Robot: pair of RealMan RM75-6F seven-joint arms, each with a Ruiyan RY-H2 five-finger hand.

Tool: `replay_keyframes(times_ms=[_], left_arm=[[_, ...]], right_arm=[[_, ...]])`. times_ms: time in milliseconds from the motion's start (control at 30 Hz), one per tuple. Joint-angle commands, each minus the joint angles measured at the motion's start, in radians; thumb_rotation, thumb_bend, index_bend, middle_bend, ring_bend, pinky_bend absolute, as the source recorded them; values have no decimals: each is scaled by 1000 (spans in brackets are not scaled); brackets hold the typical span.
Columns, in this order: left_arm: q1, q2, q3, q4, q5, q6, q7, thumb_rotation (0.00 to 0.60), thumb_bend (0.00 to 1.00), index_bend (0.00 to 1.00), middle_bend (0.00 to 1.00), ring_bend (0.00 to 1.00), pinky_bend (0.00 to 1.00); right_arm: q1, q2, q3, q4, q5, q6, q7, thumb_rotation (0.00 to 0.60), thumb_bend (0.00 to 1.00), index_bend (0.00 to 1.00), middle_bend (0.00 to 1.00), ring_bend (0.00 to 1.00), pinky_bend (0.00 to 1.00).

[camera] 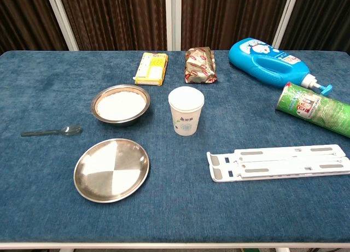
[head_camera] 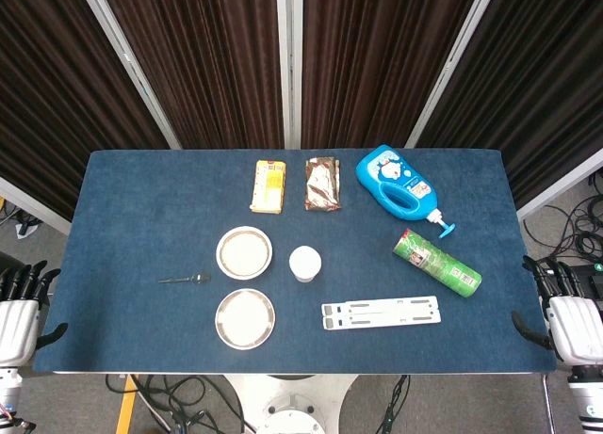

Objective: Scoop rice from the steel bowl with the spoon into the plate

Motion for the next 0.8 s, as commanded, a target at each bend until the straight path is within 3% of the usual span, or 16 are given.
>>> replay_keyframes(times_ms=[33,300,567,667,800], left_arm=[[-2,1,0,-3,-3,-6,1,600,143,236,210,129,88],[-21,16,-8,-33,-38,-57,-11,600,141,236,210,129,89],[-134,30,-82,-39,-98,-195,-38,600,125,243,275,183,133],[-198,-10,-123,15,-117,-249,-63,600,124,276,363,271,273],[-277,-60,-157,69,-164,-351,-85,600,123,358,528,469,616]], right_arm=[[3,0,1,0,3,-6,-1,600,245,0,173,0,0],[6,3,7,2,12,-8,-4,600,245,0,173,0,0],[27,13,26,-1,21,-20,-18,600,245,0,174,0,0],[35,18,32,-5,24,-27,-22,600,246,0,174,0,0],[36,23,33,-6,31,-31,-26,600,246,0,174,0,0]])
